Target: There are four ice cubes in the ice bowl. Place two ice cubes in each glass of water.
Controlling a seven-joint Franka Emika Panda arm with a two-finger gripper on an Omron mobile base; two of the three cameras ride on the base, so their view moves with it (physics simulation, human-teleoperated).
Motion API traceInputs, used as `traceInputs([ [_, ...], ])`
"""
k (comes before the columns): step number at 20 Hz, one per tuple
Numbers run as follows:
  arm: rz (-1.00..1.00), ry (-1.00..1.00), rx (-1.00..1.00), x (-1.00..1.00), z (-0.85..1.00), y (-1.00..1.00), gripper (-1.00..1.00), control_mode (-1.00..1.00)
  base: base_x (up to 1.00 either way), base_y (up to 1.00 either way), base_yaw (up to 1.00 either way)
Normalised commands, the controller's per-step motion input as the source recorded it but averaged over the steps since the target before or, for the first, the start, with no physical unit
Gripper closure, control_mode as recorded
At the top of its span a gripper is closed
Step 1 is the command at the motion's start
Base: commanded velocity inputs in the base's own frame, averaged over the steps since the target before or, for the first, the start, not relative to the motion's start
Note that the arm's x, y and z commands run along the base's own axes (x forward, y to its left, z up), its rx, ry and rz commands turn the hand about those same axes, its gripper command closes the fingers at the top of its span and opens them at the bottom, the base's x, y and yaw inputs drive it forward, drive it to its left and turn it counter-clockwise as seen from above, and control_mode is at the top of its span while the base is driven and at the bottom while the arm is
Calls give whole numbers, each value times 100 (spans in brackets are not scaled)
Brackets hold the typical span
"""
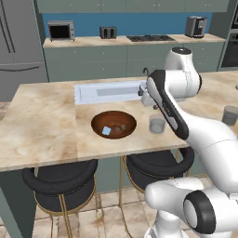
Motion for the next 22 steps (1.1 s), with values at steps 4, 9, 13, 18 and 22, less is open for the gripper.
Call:
traceInputs([
  [4, 0, -2, 0, -4, -4, 0, -100, -100, 0, 0, 0],
  [9, -5, 1, 0, 11, -11, 36, -100, -100, 0, 0, 0],
  [13, -12, 0, 0, 34, -16, 59, -100, -100, 0, 0, 0],
  [18, -10, 0, 1, 25, -5, 51, -100, -100, 0, 0, 0],
  [22, -14, 0, 3, 0, -18, 49, -100, -100, 0, 0, 0],
])
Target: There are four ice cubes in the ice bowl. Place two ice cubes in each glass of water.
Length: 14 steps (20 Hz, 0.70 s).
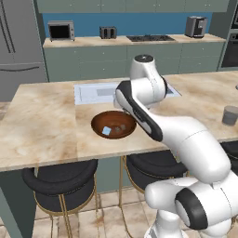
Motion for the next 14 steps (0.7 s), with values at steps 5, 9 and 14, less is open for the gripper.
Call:
traceInputs([
  [5, -16, 2, 16, -9, -34, 22, -100, -100, 0, 0, 0],
  [9, -25, 2, 35, -5, -48, 1, -100, -100, 0, 0, 0],
  [14, -12, 0, 33, 10, -30, -6, -100, -100, 0, 0, 0],
])
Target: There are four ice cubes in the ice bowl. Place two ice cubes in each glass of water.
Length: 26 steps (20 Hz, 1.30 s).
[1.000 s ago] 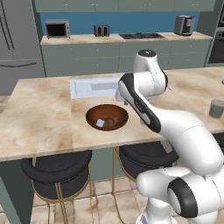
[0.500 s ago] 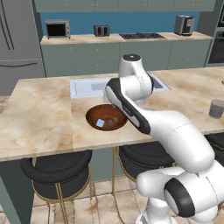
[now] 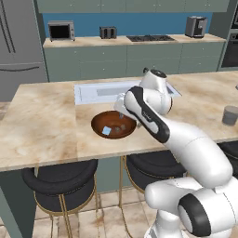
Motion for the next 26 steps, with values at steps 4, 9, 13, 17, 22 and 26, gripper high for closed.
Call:
traceInputs([
  [4, 1, 0, 5, 36, -19, 0, -100, -100, 0, 0, 0],
  [9, 3, 14, -1, 60, -2, 0, -100, -100, 0, 0, 0],
  [13, 2, 27, -7, 58, 0, 3, -100, -100, 0, 0, 0],
  [17, 4, 27, -6, 38, -11, 27, -100, -100, 0, 0, 0],
  [22, 4, 14, -6, 22, -29, 27, -100, -100, 0, 0, 0],
  [26, 2, 1, -11, 4, -51, 13, -100, -100, 0, 0, 0],
])
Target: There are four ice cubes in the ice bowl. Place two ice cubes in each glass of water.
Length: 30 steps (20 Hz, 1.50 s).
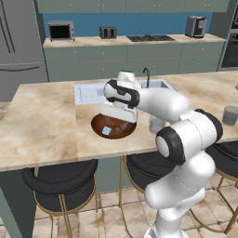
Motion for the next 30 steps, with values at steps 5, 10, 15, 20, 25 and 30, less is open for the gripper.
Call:
traceInputs([
  [5, -1, -2, -12, 0, -30, 0, -100, -100, 0, 0, 0],
  [10, -10, -7, -4, 7, -4, 0, -100, -100, 0, 0, 0],
  [15, -16, -1, 0, 10, -15, -6, -100, -100, 0, 0, 0],
  [20, -17, -1, 0, 8, -41, -2, -100, -100, 0, 0, 0],
  [25, -10, -2, 1, 38, -14, 0, -100, -100, 0, 0, 0],
  [30, -6, -1, 5, 35, 0, 0, -100, -100, 0, 0, 0],
])
